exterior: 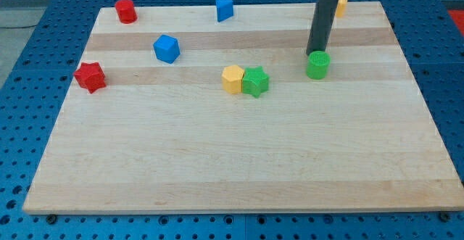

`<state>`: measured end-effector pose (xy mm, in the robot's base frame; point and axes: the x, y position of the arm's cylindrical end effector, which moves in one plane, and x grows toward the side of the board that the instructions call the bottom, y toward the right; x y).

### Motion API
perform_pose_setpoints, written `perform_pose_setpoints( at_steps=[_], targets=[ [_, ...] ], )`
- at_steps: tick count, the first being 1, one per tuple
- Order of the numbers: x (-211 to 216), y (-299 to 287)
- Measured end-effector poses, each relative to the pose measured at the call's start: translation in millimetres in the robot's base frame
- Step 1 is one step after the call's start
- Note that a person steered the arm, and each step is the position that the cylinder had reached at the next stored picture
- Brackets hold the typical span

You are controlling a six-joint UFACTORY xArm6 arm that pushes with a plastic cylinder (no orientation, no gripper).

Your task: Locate the yellow hexagon to the bottom left to the board

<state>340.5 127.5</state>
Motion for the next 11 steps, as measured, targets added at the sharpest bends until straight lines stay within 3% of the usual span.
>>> perform_pose_setpoints(
  at_steps=[1, 2, 4, 8, 11],
  targets=[
    [0.0, -44.1],
    [15.3, -43.4],
    [46.7, -5.6],
    [47.3, 52.4],
    [31.7, 1.7]
  ],
)
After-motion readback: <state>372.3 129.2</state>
